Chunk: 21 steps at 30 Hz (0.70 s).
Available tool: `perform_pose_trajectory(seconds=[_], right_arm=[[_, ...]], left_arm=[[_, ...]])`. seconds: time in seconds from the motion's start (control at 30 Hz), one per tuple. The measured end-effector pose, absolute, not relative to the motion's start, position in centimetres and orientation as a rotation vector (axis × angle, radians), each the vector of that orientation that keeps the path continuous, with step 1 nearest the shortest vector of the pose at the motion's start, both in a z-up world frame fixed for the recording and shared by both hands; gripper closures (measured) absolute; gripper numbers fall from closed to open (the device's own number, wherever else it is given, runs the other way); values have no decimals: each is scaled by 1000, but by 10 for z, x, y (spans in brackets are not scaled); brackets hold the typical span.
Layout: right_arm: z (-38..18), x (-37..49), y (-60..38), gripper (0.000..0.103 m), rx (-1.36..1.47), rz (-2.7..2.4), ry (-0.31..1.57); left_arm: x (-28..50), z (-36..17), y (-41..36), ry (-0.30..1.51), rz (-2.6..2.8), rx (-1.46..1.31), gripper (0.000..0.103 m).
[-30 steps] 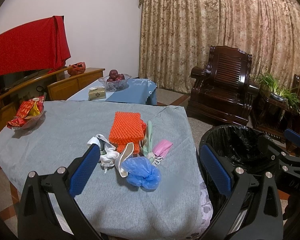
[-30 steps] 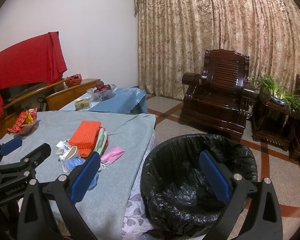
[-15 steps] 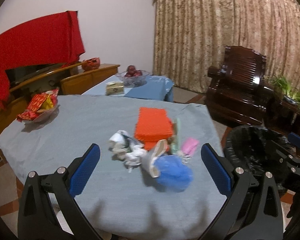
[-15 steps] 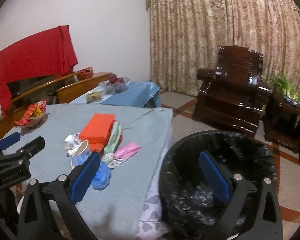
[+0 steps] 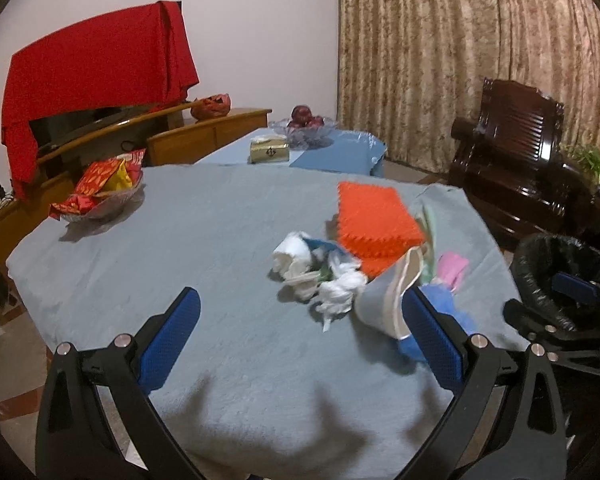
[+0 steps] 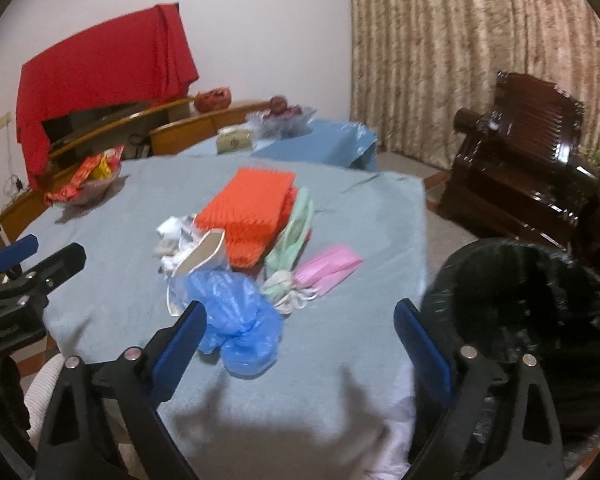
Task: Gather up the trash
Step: 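Grasp the blue plastic bag with the right gripper while the left gripper approaches the paper cup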
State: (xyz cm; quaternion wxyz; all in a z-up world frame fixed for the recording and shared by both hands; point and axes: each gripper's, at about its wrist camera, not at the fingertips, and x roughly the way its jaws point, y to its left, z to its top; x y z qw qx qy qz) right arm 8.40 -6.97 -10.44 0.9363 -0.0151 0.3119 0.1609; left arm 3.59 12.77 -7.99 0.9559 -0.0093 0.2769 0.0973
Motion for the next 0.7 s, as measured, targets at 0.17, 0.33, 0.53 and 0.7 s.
perform_pose_trajectory(seconds=[0.17, 0.33, 0.53, 0.7], right_arm=[[-126, 103, -50, 18, -58, 365, 696], [-145, 114, -37, 21, -72, 389, 749], [-157, 122, -31, 55, -48, 492, 820], [-151, 117, -37, 76, -25, 532, 815]], left_arm=[[44, -94, 136, 588, 198, -35, 5], [52, -106, 137, 608, 194, -30, 5], [56, -112, 142, 619, 198, -39, 5], [57, -112, 140, 628, 199, -43, 5]])
